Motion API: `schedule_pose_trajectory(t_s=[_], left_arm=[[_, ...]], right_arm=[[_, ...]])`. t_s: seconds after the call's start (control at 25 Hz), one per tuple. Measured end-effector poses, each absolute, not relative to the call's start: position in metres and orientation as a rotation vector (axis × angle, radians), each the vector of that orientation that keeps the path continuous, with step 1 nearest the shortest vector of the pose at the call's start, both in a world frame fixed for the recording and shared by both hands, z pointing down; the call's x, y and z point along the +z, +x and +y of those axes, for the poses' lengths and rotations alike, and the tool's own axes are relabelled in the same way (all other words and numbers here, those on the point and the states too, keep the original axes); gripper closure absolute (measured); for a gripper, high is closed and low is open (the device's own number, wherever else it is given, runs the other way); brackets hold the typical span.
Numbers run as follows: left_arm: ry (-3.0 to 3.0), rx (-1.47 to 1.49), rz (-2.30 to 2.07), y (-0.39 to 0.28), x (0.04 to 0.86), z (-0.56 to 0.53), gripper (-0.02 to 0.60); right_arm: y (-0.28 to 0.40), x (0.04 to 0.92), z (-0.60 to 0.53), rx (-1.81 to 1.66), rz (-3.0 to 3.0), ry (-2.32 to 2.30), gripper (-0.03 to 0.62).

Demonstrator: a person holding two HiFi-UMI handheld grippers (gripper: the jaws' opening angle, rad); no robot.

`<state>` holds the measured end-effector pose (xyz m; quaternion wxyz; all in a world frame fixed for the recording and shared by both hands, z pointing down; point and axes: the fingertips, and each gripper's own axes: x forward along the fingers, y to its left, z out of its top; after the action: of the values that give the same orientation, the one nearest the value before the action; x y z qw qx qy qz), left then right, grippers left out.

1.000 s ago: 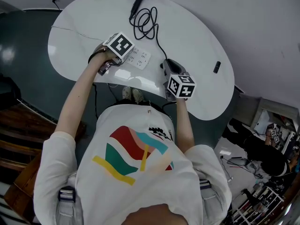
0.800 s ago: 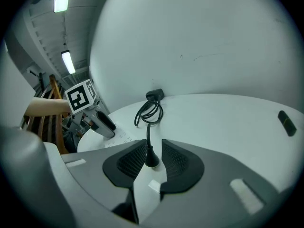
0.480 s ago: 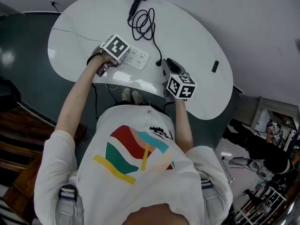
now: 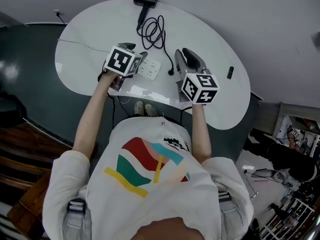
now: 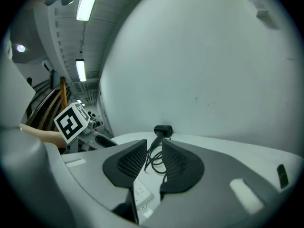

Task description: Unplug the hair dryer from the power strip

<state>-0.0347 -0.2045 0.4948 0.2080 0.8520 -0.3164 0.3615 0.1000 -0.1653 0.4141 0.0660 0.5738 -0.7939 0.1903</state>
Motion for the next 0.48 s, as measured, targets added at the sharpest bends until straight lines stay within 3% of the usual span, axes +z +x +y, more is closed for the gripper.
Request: schedule_pose_trajectory(t_s=[0.36, 0.48], left_arm=[[2.598, 0.326, -1.278, -0.039, 0.346, -0.2, 0.371], [2.615, 0.14, -1.427, -0.053, 0.313, -0.188, 0.377]], right_arm=[[0.081, 0.319, -0.175, 0.353, -2.472, 1.882, 0.518], [0.073, 0.298, -0.17, 0.238, -2.478, 1.911, 0.568]])
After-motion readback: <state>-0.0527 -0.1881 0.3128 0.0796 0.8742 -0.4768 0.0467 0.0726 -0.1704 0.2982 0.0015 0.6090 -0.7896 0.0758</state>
